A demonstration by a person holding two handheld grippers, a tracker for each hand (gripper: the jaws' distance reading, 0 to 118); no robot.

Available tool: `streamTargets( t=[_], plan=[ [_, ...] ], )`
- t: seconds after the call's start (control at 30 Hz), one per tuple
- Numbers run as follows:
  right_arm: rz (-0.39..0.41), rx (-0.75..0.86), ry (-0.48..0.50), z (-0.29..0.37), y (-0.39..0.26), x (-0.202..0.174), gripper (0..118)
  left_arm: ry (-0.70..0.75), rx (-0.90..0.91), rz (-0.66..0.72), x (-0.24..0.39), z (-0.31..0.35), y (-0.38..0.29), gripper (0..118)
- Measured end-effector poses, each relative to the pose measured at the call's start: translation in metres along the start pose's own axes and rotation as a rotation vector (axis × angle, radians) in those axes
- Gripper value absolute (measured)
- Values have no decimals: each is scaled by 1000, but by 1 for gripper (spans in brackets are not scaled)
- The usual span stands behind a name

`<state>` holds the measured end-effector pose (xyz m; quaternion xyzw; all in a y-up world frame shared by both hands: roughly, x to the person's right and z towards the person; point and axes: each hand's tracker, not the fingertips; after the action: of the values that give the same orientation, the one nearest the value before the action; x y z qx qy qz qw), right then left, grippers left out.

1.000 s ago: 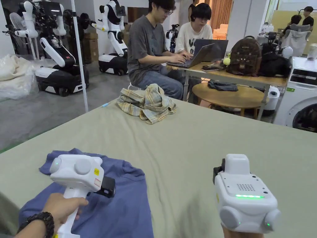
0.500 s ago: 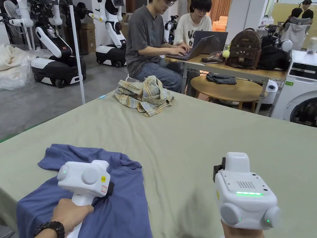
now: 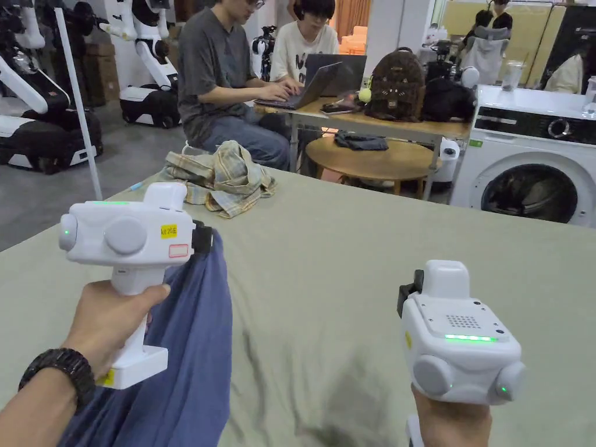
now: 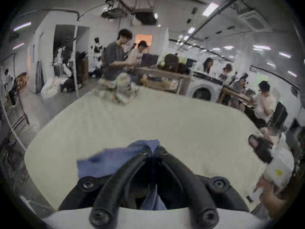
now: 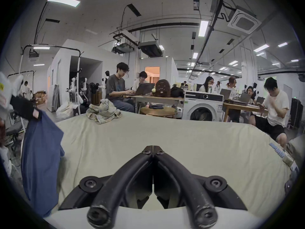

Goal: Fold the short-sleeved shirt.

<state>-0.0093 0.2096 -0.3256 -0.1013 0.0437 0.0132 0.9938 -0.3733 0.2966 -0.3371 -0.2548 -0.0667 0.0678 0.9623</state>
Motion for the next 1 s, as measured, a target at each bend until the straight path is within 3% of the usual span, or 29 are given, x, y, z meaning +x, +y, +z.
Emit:
streamTargets(
  t=[0.27,0.53,0.73,1.0],
  plan=[
    [-24,41,-138,30,13,74,0,-243,39,-128,129,-28,48,0],
    [-62,55,-346,78,6,167,0,-579,4,-242,308,-63,41,0],
    [-89,31,-489,116,-9,227,0,-687,-158,-335,404,-95,-24,0],
    [-113,-24,-560,137,-35,264,0,-719,-412,-318,427,-134,-137,0]
  ],
)
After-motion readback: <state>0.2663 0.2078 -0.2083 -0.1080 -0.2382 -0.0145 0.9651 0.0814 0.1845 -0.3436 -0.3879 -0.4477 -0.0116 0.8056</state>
